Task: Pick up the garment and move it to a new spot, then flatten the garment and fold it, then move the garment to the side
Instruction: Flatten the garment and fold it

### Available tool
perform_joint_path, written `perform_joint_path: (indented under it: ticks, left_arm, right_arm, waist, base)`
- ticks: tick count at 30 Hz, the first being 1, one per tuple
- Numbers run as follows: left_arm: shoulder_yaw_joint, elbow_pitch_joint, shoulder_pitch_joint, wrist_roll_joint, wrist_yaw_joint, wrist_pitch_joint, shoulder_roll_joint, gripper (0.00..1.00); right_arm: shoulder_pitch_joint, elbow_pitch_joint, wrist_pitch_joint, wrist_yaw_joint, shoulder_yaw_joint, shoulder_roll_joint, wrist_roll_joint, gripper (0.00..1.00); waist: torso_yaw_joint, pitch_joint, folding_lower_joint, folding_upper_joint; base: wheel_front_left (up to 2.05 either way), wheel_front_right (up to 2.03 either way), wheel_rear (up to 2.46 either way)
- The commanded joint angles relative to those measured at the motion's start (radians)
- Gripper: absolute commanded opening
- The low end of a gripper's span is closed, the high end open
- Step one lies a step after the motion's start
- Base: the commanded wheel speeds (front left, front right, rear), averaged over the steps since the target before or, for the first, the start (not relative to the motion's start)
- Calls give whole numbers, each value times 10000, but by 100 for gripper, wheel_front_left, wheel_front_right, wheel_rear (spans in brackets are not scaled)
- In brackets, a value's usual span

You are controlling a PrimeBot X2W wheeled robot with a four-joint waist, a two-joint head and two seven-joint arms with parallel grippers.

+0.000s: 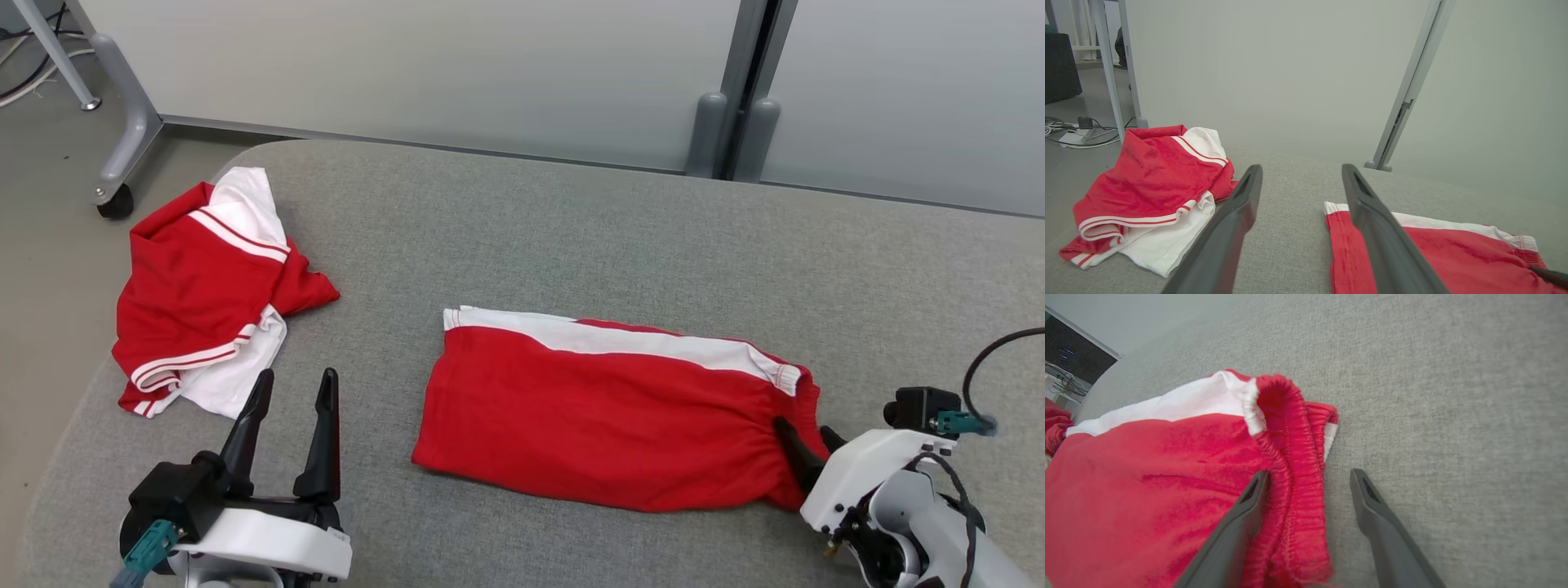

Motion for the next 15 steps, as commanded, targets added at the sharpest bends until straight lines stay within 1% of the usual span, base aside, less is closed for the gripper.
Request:
perform_joint_path:
  ticks: [1,5,6,7,8,12,15]
  left_arm:
    - [73,37,-188,99,-55,1,-14,100]
    - [115,98,-268,167,-106,1,-56,100]
    - [126,118,-284,178,-124,1,-62,100]
    - [136,139,-289,185,-144,1,-66,100]
    - [157,187,-279,201,-153,1,-69,100]
    - [207,246,-132,230,-156,1,-59,100]
    - [233,240,-18,241,-156,1,-74,100]
  right_arm:
    - [228,267,525,2,105,185,385,100]
    - [227,139,1021,4,272,410,1021,100]
    - [206,103,1062,4,314,396,1105,79]
    - [174,97,1019,4,331,353,1157,30]
    - [91,146,802,4,308,267,1232,0]
    - [-51,68,692,2,322,86,1402,0]
    - [-44,-289,848,2,318,-258,1662,0]
  waist:
    - [46,58,0,0]
    - [121,77,0,0]
    - [132,67,0,0]
    - [136,52,0,0]
    - [132,-3,0,0]
    - [-26,-160,0,0]
    - [-297,-264,0,0]
  base:
    - [0,0,0]
    - [0,0,0]
    - [0,0,0]
    - [0,0,0]
    - [0,0,0]
    - [0,0,0]
    - [0,0,0]
